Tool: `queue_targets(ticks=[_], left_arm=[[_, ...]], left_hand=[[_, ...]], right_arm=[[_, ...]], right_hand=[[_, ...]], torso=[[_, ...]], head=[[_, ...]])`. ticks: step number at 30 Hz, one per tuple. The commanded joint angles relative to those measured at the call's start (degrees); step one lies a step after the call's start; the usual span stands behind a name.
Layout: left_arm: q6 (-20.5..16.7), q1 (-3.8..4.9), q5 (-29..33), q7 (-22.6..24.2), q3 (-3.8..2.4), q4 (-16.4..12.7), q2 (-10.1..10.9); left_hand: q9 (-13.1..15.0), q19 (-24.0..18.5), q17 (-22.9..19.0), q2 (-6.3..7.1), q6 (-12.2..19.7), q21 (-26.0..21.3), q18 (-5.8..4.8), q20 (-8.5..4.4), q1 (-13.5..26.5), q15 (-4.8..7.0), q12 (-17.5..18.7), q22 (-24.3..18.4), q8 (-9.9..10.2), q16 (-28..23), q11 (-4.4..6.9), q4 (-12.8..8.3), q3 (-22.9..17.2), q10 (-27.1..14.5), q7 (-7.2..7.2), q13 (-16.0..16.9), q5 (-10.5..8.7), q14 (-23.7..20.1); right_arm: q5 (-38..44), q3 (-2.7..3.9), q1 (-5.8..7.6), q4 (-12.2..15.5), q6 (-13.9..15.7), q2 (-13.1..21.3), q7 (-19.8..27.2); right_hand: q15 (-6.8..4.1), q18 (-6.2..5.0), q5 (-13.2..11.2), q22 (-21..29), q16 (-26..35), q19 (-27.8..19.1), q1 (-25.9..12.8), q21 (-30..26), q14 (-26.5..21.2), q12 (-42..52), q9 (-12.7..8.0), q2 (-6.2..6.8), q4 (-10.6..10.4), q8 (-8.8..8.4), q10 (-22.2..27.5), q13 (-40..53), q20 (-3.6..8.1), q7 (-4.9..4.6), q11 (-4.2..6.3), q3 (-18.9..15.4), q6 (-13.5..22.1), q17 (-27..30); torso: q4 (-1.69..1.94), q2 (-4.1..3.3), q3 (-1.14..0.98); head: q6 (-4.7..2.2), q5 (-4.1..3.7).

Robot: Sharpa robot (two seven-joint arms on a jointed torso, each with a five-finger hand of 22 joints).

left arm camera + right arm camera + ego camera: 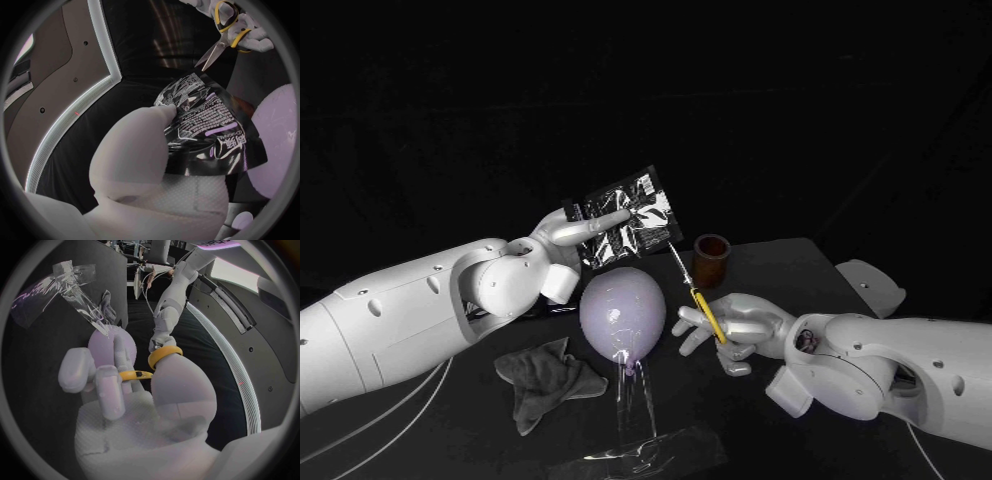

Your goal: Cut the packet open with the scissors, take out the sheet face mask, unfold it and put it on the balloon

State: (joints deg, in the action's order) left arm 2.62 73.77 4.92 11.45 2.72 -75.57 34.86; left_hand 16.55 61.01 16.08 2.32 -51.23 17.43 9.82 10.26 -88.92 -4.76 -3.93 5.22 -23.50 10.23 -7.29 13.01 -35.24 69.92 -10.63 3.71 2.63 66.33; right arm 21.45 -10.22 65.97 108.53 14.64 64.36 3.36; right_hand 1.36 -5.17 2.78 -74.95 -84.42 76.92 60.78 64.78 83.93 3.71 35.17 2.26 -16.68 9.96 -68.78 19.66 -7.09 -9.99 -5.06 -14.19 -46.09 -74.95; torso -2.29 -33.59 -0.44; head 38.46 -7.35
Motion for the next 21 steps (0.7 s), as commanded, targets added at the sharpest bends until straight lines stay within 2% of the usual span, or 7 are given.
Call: queue_targets(ticks=[1, 9, 16, 21], left_arm=[[1.15, 0.09, 0.08, -0.1, -0.09, -0.18, -0.05], [1.5, 0.08, -0.11, -0.45, -0.09, -0.22, 0.03], [1.5, 0.08, -0.18, -0.72, -0.08, -0.31, 0.1], [1.18, 0.08, -0.31, -0.71, -0.08, -0.16, 0.12]], left_hand=[[3.09, 0.54, 0.02, -0.39, 0.0, 0.27, 0.71, -0.03, -0.03, 0.09, 0.27, -0.02, -0.4, 0.11, 0.04, -0.3, -0.08, 0.4, -0.25, 0.01, 0.2, 0.31], [3.12, 0.55, 0.03, -0.39, 0.02, 0.27, 0.71, -0.03, -0.01, 0.09, 0.27, -0.02, -0.41, 0.1, 0.03, -0.34, -0.1, 0.4, -0.26, 0.01, 0.2, 0.31], [3.12, 0.55, 0.03, -0.39, 0.02, 0.27, 0.71, -0.03, -0.01, 0.09, 0.27, -0.02, -0.41, 0.1, 0.03, -0.34, -0.1, 0.4, -0.26, 0.01, 0.2, 0.31], [3.12, 0.55, 0.03, -0.39, 0.02, 0.27, 0.71, -0.03, -0.01, 0.09, 0.27, -0.02, -0.41, 0.1, 0.03, -0.34, -0.1, 0.4, -0.26, 0.01, 0.2, 0.31]], right_arm=[[0.56, 0.07, 0.13, 0.24, -0.56, 0.0, 1.36], [0.81, 0.11, 0.69, 0.4, -0.31, 0.22, 1.48], [0.88, 0.16, 0.89, 0.25, -0.18, 0.19, 1.6], [0.93, 0.18, 0.95, 0.34, -0.13, 0.28, 1.63]], right_hand=[[0.25, -0.47, -0.01, -1.97, 0.0, 0.03, 0.15, -0.09, 3.07, -0.13, -0.09, -0.46, 0.02, 0.29, -0.75, -0.08, -0.32, -0.74, -1.14, 0.29, 0.24, -1.27], [0.25, -0.42, -0.01, -2.12, -0.04, 0.16, 0.33, 0.19, 3.09, -0.09, -0.14, -0.69, 0.06, 0.37, -0.8, -0.23, -0.33, -0.72, -1.12, 0.3, 0.14, -1.34], [0.25, -0.4, -0.02, -2.17, -0.07, 0.2, 0.42, 0.28, 3.1, -0.08, -0.17, -0.83, 0.07, 0.43, -0.82, -0.32, -0.33, -0.71, -1.12, 0.28, 0.08, -1.39], [0.25, -0.42, -0.02, -2.14, -0.05, 0.16, 0.48, 0.22, 3.09, -0.08, -0.18, -0.91, 0.08, 0.46, -0.82, -0.38, -0.33, -0.7, -1.11, 0.27, 0.04, -1.33]], torso=[[0.04, 0.0, 0.04], [-0.05, 0.0, 0.07], [0.08, 0.0, 0.03], [-0.09, 0.02, 0.02]], head=[[0.04, 0.14], [-0.03, -0.11], [-0.04, -0.18], [-0.08, -0.23]])
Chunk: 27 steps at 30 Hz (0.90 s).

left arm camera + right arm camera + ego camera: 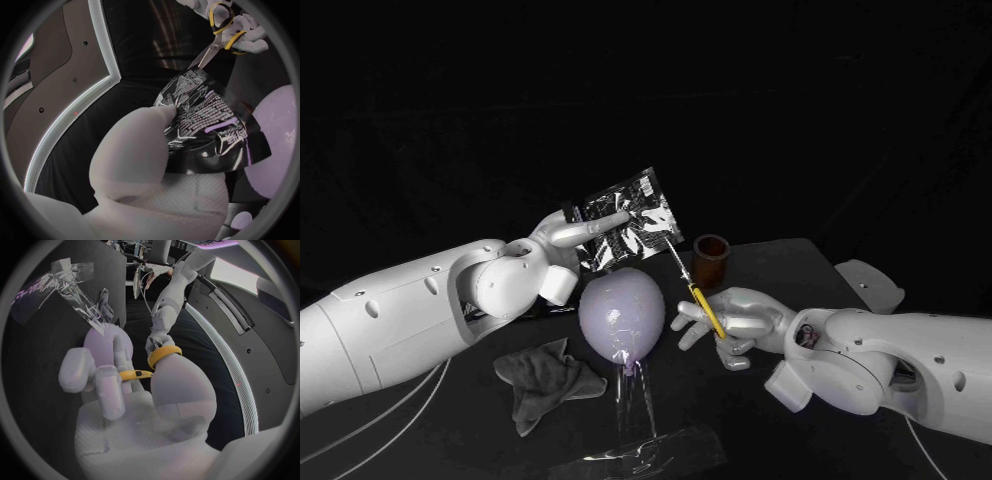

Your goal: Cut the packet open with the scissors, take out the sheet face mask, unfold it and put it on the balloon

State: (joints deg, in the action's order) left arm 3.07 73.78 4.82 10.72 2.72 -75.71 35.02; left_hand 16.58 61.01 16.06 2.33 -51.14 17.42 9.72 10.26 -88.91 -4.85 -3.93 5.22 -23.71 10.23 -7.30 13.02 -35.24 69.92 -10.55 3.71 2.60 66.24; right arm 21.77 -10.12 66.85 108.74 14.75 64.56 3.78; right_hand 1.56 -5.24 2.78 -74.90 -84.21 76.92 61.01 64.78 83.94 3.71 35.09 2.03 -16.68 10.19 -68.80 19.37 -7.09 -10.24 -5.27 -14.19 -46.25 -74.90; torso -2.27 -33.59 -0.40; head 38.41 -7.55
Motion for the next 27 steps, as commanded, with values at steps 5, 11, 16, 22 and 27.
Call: queue_targets(ticks=[5, 11, 16, 22, 27], left_arm=[[0.57, 0.07, -0.43, -0.07, -0.07, 0.05, -0.02], [0.48, 0.07, -0.54, -0.18, -0.07, 0.08, 0.03], [0.16, 0.07, -0.52, -0.04, -0.07, 0.2, 0.01], [-0.15, 0.05, -0.39, 0.17, -0.07, 0.34, -0.04], [-0.58, 0.04, -0.18, 0.43, -0.07, 0.54, -0.06]], left_hand=[[3.09, 0.55, 0.05, -0.4, -0.06, 0.27, 0.8, -0.03, -0.01, 0.17, 0.27, -0.02, -0.2, 0.11, 0.04, -0.34, -0.11, 0.4, -0.34, 0.01, 0.23, 0.4], [3.09, 0.55, 0.05, -0.4, -0.06, 0.27, 0.8, -0.03, -0.01, 0.17, 0.27, -0.02, -0.2, 0.11, 0.04, -0.34, -0.11, 0.4, -0.34, 0.01, 0.23, 0.4], [3.09, 0.55, 0.05, -0.4, -0.06, 0.27, 0.8, -0.03, -0.01, 0.17, 0.27, -0.02, -0.2, 0.11, 0.04, -0.34, -0.11, 0.4, -0.34, 0.01, 0.23, 0.4], [3.19, 0.6, 0.08, -0.4, -0.03, 0.26, 0.79, -0.05, 0.02, 0.17, 0.26, -0.05, -0.24, 0.09, 0.03, -0.47, -0.19, 0.41, -0.36, 0.02, 0.23, 0.41], [3.19, 0.6, 0.08, -0.4, -0.03, 0.26, 0.79, -0.05, 0.02, 0.17, 0.26, -0.05, -0.24, 0.09, 0.03, -0.47, -0.19, 0.41, -0.36, 0.02, 0.23, 0.41]], right_arm=[[0.68, 0.11, 0.14, 0.07, -0.07, 0.26, 1.26], [0.77, 0.15, 0.2, -0.13, 0.28, 0.37, 1.23], [1.41, 0.16, 0.23, -0.33, 0.53, 0.44, 0.78], [2.29, 0.16, 0.25, -0.64, 0.62, 0.33, 0.02], [2.61, 0.16, 0.25, -0.87, 0.52, 0.23, -0.37]], right_hand=[[0.04, -0.34, -0.02, -2.18, -0.27, 0.16, 0.25, 0.22, 3.07, -0.08, -0.1, -0.67, 0.08, 0.23, -0.8, -0.09, -0.33, -0.46, -0.9, 0.27, 0.2, -1.38], [0.04, -0.36, -0.02, -2.16, -0.26, 0.13, 0.3, 0.17, 3.06, -0.1, -0.11, -0.71, 0.1, 0.25, -0.76, -0.14, -0.33, -0.46, -0.91, 0.26, 0.18, -1.35], [0.25, -0.54, -0.01, -1.69, 0.14, -0.49, 0.44, -0.78, 2.74, -0.31, -0.4, -0.21, 0.01, 0.19, 0.42, -0.93, -0.44, -0.71, -1.16, -0.18, 0.52, -0.38], [1.24, -0.84, -0.01, -0.95, 0.51, -1.61, -0.09, -2.27, 2.21, -0.19, -1.17, 2.93, -0.19, -0.12, 4.33, -3.53, -1.21, -1.75, -2.23, 1.51, 2.19, 0.7], [1.27, -0.88, 0.02, -0.85, 0.52, -1.74, -0.27, -2.46, 2.17, -0.2, -1.26, 3.4, -0.25, -0.08, 4.55, -3.86, -1.34, -1.81, -2.33, 1.87, 2.32, 0.78]], torso=[[-0.02, 0.03, -0.04], [-0.01, 0.0, -0.04], [-0.02, 0.01, 0.0], [0.04, 0.01, 0.03], [0.03, -0.01, 0.05]], head=[[-0.12, -0.29], [-0.22, -0.32], [-0.33, -0.34], [-0.43, -0.34], [-0.52, -0.4]])
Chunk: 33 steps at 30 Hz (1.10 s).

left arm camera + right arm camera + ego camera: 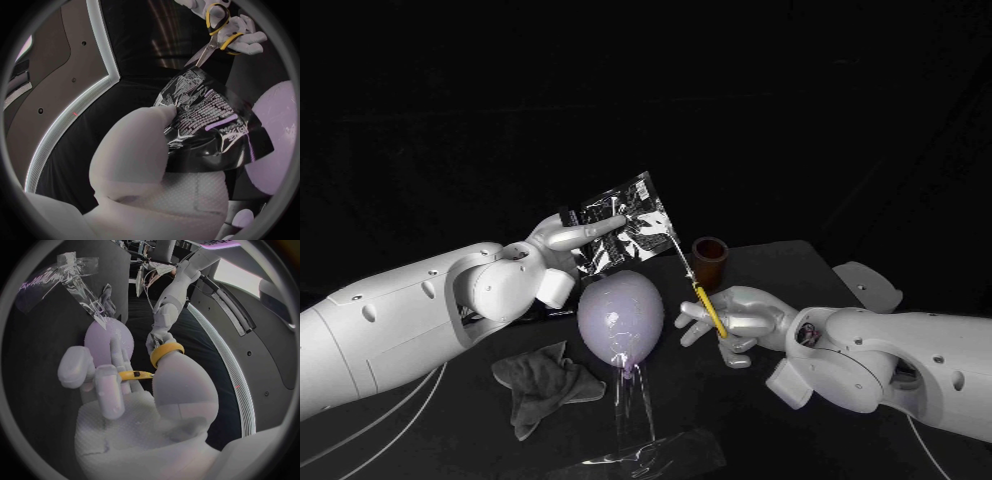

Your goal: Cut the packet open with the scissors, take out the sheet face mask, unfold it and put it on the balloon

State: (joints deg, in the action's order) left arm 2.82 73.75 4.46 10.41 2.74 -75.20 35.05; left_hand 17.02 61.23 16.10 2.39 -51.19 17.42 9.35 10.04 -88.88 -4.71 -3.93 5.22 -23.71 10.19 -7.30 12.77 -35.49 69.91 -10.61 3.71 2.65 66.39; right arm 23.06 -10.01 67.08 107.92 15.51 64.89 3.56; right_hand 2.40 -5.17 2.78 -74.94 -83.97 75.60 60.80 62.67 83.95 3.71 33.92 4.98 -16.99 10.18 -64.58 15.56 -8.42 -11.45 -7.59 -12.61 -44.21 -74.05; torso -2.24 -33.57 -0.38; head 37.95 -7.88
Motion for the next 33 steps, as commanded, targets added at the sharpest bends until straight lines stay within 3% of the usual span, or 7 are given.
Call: queue_targets(ticks=[1, 7, 33], left_arm=[[-0.42, 0.07, 0.22, 0.79, -0.09, 0.07, -0.1], [-0.75, 0.05, 0.36, 0.9, -0.09, 0.31, -0.07], [0.64, 0.06, -0.87, -0.33, -0.08, 0.12, -0.09]], left_hand=[[2.77, 0.38, 0.06, -0.46, 0.02, 0.26, 1.16, 0.17, 0.0, 0.03, 0.26, -0.05, -0.25, 0.12, 0.03, -0.24, 0.04, 0.42, -0.3, 0.03, 0.18, 0.28], [2.78, 0.39, 0.06, -0.46, 0.02, 0.26, 1.16, 0.17, 0.01, 0.04, 0.25, -0.06, -0.26, 0.12, 0.03, -0.25, 0.03, 0.44, -0.3, 0.03, 0.18, 0.29], [2.84, 0.42, 0.09, -0.44, 0.01, 0.26, 1.16, 0.16, 0.04, 0.04, 0.24, -0.07, -0.3, 0.13, 0.04, -0.32, 0.01, 0.47, -0.29, 0.03, 0.18, 0.33]], right_arm=[[1.35, 0.04, 0.02, -0.08, -0.25, -0.11, -0.2], [1.46, 0.04, 0.02, -0.15, -0.34, -0.2, -0.37], [1.9, 0.05, 0.01, 0.05, -0.22, -1.06, -0.18]], right_hand=[[0.43, -0.94, 0.02, -0.81, 0.28, -0.42, -0.06, -0.34, 2.16, -0.2, -0.09, 0.44, 0.07, -0.08, 0.32, -0.04, -0.01, -0.6, -0.02, 0.3, 0.28, -0.07], [0.49, -0.94, 0.02, -0.85, 0.23, -0.41, -0.27, -0.25, 2.14, -0.09, -0.19, 0.88, 0.06, 0.08, 0.33, -0.5, -0.13, -0.63, -0.06, 0.93, 0.3, -0.08], [0.43, -0.86, 0.01, -1.15, -0.02, -0.09, -0.25, 0.4, 2.26, 0.07, -0.29, -0.02, 0.15, 0.57, -0.17, -1.16, -0.18, -0.49, 0.06, 1.78, -0.04, -0.49]], torso=[[-0.03, -0.03, 0.03], [-0.03, -0.02, 0.01], [-0.07, -0.01, -0.06]], head=[[-0.07, -0.05], [-0.1, -0.03], [-0.04, 0.07]])
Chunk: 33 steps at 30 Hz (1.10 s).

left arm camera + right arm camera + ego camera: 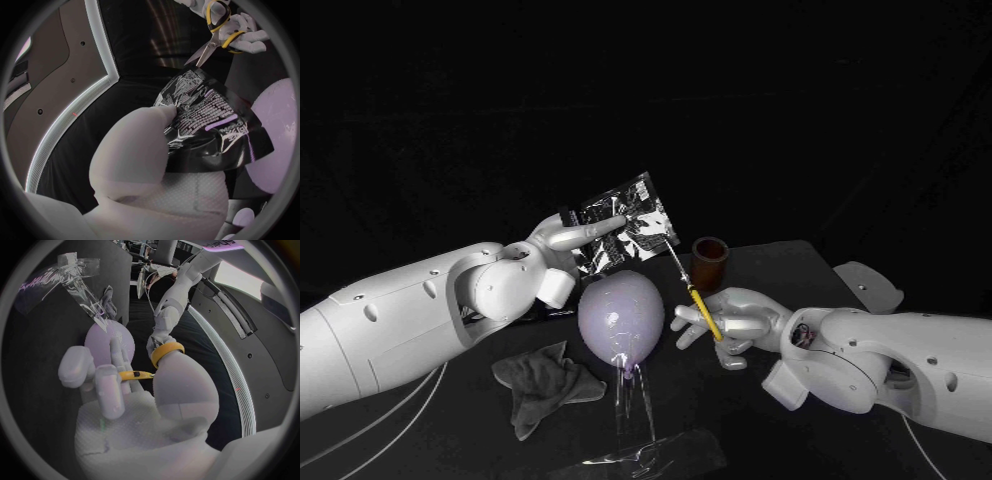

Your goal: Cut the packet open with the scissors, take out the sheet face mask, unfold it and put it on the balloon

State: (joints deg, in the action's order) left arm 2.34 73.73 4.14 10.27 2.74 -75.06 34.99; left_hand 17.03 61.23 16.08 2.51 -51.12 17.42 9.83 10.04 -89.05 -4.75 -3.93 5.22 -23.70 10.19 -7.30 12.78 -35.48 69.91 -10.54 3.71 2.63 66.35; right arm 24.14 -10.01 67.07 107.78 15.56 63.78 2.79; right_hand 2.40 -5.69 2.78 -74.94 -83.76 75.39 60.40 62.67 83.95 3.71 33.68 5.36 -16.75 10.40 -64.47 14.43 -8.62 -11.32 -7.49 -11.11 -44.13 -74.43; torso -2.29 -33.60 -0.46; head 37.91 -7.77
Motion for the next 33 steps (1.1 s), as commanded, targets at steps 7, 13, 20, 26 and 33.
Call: queue_targets(ticks=[7, 13, 20, 26, 33], left_arm=[[1.42, 0.08, -1.06, -0.69, -0.07, -0.08, 0.14], [1.58, 0.08, -1.33, -0.89, -0.07, -0.18, 0.16], [1.64, 0.08, -1.51, -0.98, -0.07, -0.19, 0.11], [1.67, 0.08, -1.55, -1.02, -0.07, -0.33, 0.07], [1.57, 0.08, -1.56, -1.08, -0.06, -0.44, 0.13]], left_hand=[[2.84, 0.43, 0.1, -0.57, -0.06, 0.26, 0.69, 0.15, 0.21, 0.08, 0.24, -0.07, -0.31, 0.13, 0.04, -0.33, 0.0, 0.47, -0.36, 0.03, 0.2, 0.36], [2.86, 0.44, 0.11, -0.55, -0.06, 0.26, 0.69, 0.15, 0.22, 0.08, 0.24, -0.07, -0.33, 0.13, 0.04, -0.36, 0.0, 0.47, -0.36, 0.03, 0.2, 0.37], [2.88, 0.45, 0.12, -0.54, -0.07, 0.26, 0.69, 0.14, 0.23, 0.09, 0.24, -0.08, -0.34, 0.13, 0.04, -0.38, -0.01, 0.48, -0.35, 0.03, 0.19, 0.38], [2.88, 0.45, 0.12, -0.54, -0.07, 0.26, 0.69, 0.14, 0.23, 0.09, 0.24, -0.08, -0.34, 0.13, 0.04, -0.38, -0.01, 0.48, -0.35, 0.03, 0.19, 0.38], [2.92, 0.47, 0.13, -0.52, -0.07, 0.26, 0.69, 0.14, 0.24, 0.09, 0.23, -0.08, -0.36, 0.12, 0.05, -0.43, -0.02, 0.49, -0.35, 0.03, 0.19, 0.39]], right_arm=[[0.9, 0.1, 0.02, 0.31, -0.01, 0.14, 0.79], [0.94, 0.22, 0.02, 0.49, 0.04, 0.18, 0.88], [0.98, 0.33, 0.03, 0.39, 0.04, 0.06, 0.91], [0.97, 0.41, 0.04, 0.2, 0.46, -0.17, 1.12], [0.63, 0.51, 0.04, 0.1, 1.33, -0.28, 1.63]], right_hand=[[0.41, -0.34, 0.0, -1.16, -0.26, 0.13, 0.18, 0.43, 2.28, 0.09, -0.08, -0.61, -0.07, 0.42, -0.39, -0.14, 0.03, -0.59, -0.01, 0.36, -0.17, -0.15], [0.41, -0.34, 0.0, -1.16, -0.26, 0.13, 0.18, 0.43, 2.28, 0.09, -0.08, -0.61, -0.07, 0.42, -0.39, -0.14, 0.03, -0.59, -0.01, 0.36, -0.17, -0.15], [0.4, -0.33, 0.0, -1.19, -0.28, 0.17, 0.19, 0.5, 2.29, 0.09, -0.09, -0.66, -0.06, 0.43, -0.42, -0.17, 0.04, -0.59, 0.0, 0.37, -0.18, -0.19], [0.38, -0.29, 0.0, -1.3, -0.34, 0.29, 0.21, 0.72, 2.33, 0.1, -0.11, -0.83, -0.05, 0.49, -0.48, -0.26, 0.05, -0.56, 0.02, 0.42, -0.2, -0.3], [0.35, -0.26, -0.01, -1.39, -0.42, 0.39, 0.29, 0.9, 2.39, 0.11, -0.15, -1.14, -0.01, 0.58, -0.61, -0.42, 0.07, -0.52, 0.06, 0.47, -0.24, -0.43]], torso=[[0.04, 0.0, 0.02], [-0.02, 0.01, 0.03], [0.0, 0.02, 0.02], [0.03, 0.0, 0.03], [0.0, 0.0, 0.04]], head=[[-0.01, -0.13], [-0.04, -0.12], [-0.15, -0.29], [-0.15, -0.34], [-0.13, -0.53]])
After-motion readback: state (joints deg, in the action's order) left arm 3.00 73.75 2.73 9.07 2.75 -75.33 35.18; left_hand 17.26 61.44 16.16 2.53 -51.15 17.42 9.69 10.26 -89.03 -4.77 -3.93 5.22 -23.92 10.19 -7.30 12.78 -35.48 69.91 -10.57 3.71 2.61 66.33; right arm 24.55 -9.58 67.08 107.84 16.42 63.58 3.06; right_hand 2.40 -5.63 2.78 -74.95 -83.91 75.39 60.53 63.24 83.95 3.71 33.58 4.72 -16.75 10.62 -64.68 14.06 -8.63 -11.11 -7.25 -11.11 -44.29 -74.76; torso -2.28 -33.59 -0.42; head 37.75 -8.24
